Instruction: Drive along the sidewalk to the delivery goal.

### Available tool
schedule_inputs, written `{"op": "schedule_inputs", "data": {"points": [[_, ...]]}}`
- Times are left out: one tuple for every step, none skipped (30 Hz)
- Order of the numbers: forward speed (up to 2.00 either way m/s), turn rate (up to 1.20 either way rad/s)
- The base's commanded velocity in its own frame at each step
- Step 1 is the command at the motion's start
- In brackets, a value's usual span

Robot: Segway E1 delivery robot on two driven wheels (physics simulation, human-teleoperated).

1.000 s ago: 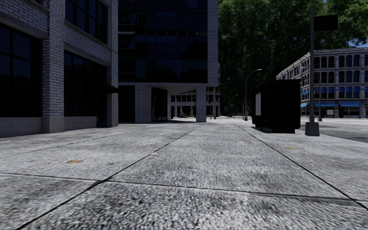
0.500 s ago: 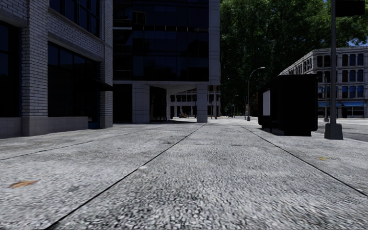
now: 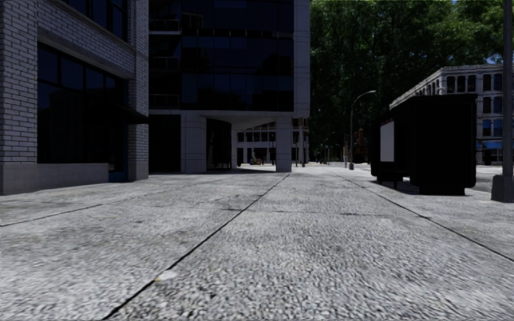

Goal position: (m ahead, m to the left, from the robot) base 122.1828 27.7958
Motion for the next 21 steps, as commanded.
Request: {"op": "schedule_inputs", "data": {"points": [[2.00,0.00],[2.00,0.00],[2.00,0.00],[2.00,0.00],[2.00,0.00],[2.00,0.00],[2.00,0.00],[2.00,0.00],[2.00,0.00],[2.00,0.00],[2.00,0.00],[2.00,0.00],[2.00,0.00],[2.00,0.00],[2.00,0.00],[2.00,0.00],[2.00,0.00],[2.00,0.00],[2.00,0.00],[2.00,0.00],[2.00,0.00]]}}
